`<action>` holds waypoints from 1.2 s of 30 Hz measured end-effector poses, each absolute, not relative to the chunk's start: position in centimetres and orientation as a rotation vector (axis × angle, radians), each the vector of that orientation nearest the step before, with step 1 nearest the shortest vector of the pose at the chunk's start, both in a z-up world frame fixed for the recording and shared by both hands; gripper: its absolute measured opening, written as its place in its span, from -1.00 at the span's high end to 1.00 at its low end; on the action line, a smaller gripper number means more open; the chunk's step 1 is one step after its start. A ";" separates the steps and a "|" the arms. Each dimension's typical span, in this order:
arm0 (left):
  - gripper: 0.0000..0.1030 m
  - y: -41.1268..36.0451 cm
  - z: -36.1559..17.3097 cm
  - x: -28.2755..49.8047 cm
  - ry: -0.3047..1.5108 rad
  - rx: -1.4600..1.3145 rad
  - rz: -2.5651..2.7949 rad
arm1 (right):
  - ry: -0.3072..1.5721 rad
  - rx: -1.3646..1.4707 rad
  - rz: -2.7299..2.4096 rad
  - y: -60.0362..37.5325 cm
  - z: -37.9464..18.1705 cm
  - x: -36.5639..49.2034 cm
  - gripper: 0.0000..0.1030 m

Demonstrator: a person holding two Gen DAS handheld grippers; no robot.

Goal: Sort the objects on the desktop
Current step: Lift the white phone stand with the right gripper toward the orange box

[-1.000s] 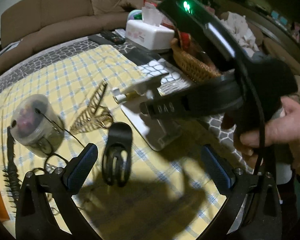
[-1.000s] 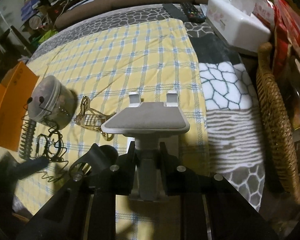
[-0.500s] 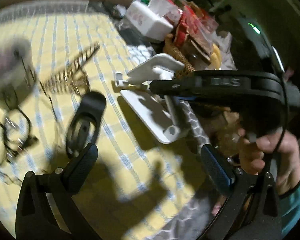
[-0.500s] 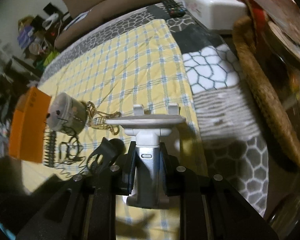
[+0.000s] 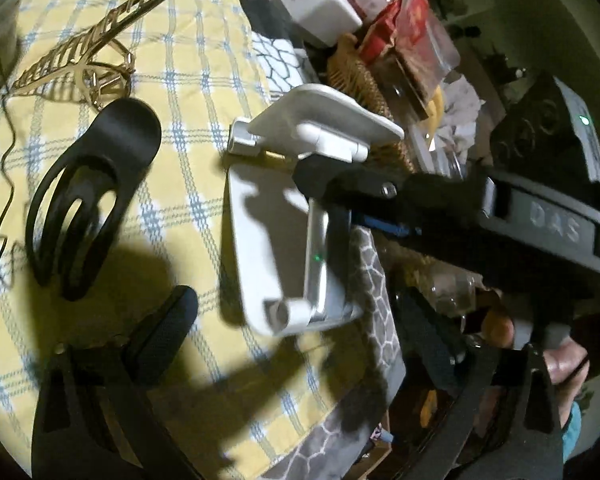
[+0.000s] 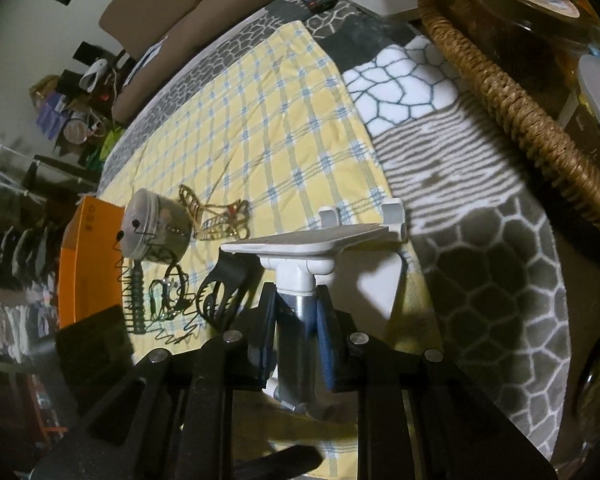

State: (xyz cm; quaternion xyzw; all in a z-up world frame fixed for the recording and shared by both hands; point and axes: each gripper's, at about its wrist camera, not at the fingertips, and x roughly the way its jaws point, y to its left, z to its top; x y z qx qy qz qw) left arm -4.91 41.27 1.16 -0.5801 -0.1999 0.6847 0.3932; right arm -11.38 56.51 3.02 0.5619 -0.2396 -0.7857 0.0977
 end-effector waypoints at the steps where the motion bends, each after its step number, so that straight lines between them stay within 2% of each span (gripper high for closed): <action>1: -0.34 41.4 1.2 -5.0 -0.493 -1.463 1.737 | -0.713 1.661 -2.319 56.4 3.0 -11.3 0.66; 3: -0.14 42.1 1.1 -5.2 -0.423 -1.479 1.756 | -0.723 1.655 -2.309 56.2 2.8 -11.4 0.66; 5: -0.13 42.6 0.9 -5.3 -0.382 -1.479 1.761 | -0.722 1.651 -2.306 56.0 2.8 -11.3 0.67; 6: -0.15 42.8 0.9 -5.4 -0.378 -1.479 1.764 | -0.715 1.651 -2.309 55.9 2.8 -11.3 0.67; 10: -0.53 43.2 0.9 -5.5 -0.394 -1.477 1.760 | -0.723 1.646 -2.319 55.9 2.7 -11.4 0.67; 12: -0.56 43.3 1.0 -5.3 -0.365 -1.474 1.773 | -0.730 1.648 -2.314 55.8 2.7 -11.5 0.67; 14: -0.24 43.6 1.3 -5.2 -0.307 -1.469 1.829 | -0.716 1.649 -2.322 55.8 2.7 -11.5 0.67; 15: -0.21 43.6 1.2 -5.2 -0.297 -1.467 1.835 | -0.716 1.649 -2.325 55.7 2.8 -11.5 0.68; 24: -0.21 40.9 3.1 -4.0 -0.256 -1.386 1.880 | -0.665 1.613 -2.344 54.7 4.0 -11.0 0.66; 30: -0.18 37.9 7.5 -2.6 -0.247 -1.247 1.941 | -0.500 1.542 -2.431 52.0 7.5 -10.0 0.50; 33: -0.09 36.2 9.3 -2.3 -0.281 -1.217 1.953 | -0.497 1.495 -2.455 51.1 9.3 -9.5 0.46; 36: -0.09 34.6 11.0 -2.0 -0.288 -1.185 1.969 | -0.490 1.444 -2.469 49.8 11.1 -9.1 0.46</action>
